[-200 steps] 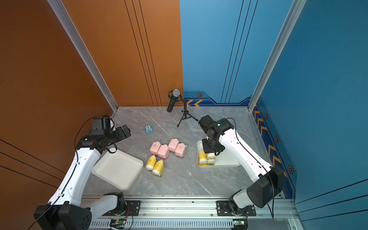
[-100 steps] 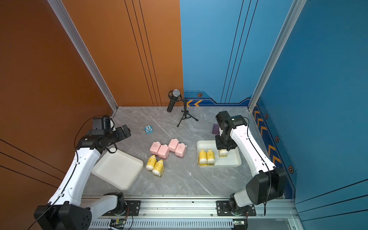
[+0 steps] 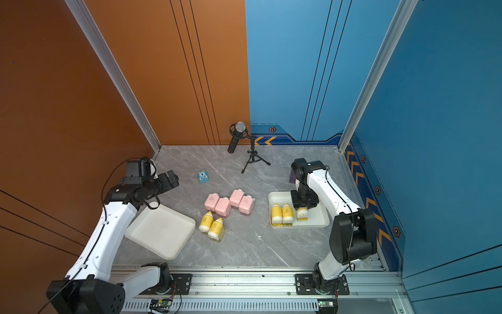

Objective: Place the pencil sharpeners by color into the storage box
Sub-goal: Place the pencil sharpener in the storage box.

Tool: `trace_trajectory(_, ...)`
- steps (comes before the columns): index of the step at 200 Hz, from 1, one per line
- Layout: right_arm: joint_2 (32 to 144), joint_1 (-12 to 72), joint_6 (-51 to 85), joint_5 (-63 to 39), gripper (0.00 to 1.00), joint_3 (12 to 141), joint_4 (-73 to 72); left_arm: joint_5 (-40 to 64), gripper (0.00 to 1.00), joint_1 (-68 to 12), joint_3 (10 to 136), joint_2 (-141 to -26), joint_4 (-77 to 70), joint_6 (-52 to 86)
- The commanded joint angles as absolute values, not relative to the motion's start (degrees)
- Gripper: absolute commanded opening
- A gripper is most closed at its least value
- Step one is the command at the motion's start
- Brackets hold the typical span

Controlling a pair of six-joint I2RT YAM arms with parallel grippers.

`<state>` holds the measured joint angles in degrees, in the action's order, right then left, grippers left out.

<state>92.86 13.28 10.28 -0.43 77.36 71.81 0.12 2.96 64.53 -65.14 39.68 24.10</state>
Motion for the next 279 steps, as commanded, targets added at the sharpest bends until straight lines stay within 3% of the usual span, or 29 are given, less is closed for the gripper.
trace_trajectory(1, 94.0, 13.0, 9.5, -1.1, 0.30, 76.6, 70.3, 0.9, 0.98, 3.2, 63.6, -64.9, 39.6, 24.8)
trace_trajectory(279, 96.4, 11.8, 12.1, -4.3, 0.39, 67.3, 61.3, 1.0, 0.98, 3.0, 63.5, -65.0, 39.4, 24.6)
